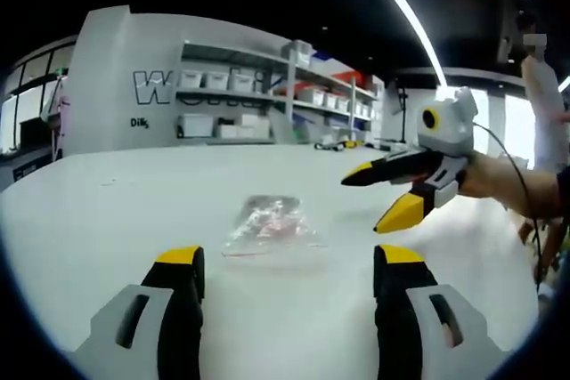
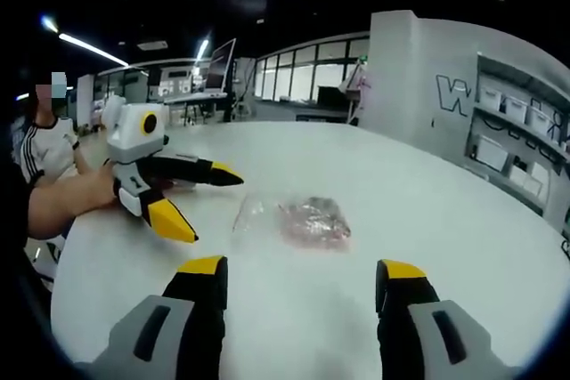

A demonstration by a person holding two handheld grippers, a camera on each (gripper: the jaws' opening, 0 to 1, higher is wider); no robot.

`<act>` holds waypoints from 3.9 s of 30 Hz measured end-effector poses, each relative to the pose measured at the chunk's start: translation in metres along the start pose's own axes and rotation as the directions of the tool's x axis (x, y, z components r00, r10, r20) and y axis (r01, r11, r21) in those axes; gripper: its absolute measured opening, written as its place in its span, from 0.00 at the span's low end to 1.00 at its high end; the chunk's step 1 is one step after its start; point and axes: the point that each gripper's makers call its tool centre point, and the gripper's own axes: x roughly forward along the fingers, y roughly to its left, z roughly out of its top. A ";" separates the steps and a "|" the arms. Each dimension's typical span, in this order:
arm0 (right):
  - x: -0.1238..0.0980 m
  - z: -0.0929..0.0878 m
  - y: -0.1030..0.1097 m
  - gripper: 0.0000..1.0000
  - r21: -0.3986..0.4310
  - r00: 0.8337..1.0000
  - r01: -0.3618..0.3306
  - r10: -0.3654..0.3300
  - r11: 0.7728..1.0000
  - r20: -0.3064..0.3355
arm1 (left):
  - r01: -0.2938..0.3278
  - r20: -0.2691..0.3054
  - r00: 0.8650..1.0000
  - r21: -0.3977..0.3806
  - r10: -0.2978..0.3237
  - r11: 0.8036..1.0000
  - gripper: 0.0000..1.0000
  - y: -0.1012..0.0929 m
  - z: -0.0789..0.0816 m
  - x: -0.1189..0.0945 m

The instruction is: Open the resealable bag by pulling the two sides of the seal apart until the entire bag opening is separated and visibly accessible.

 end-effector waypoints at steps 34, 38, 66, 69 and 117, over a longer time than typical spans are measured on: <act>0.013 0.005 -0.003 0.65 -0.009 1.000 -0.010 0.010 1.000 0.005 | -0.001 -0.003 1.000 0.002 0.001 1.000 0.76 0.003 0.001 0.001; 0.014 0.006 -0.003 0.65 -0.009 1.000 -0.012 0.012 1.000 0.006 | -0.002 -0.002 1.000 0.001 0.002 1.000 0.76 0.003 0.001 0.001; 0.024 0.007 -0.003 0.62 -0.009 1.000 -0.019 0.019 1.000 0.007 | -0.004 -0.005 1.000 0.004 0.004 1.000 0.76 0.002 0.000 0.000; 0.025 0.007 -0.003 0.62 -0.013 1.000 -0.019 0.019 1.000 0.003 | -0.005 -0.006 1.000 0.006 0.005 1.000 0.76 0.002 0.000 0.000; 0.054 0.023 -0.013 0.53 -0.084 1.000 -0.029 0.029 0.996 0.004 | -0.001 -0.013 1.000 0.008 0.001 1.000 0.75 0.003 -0.001 0.001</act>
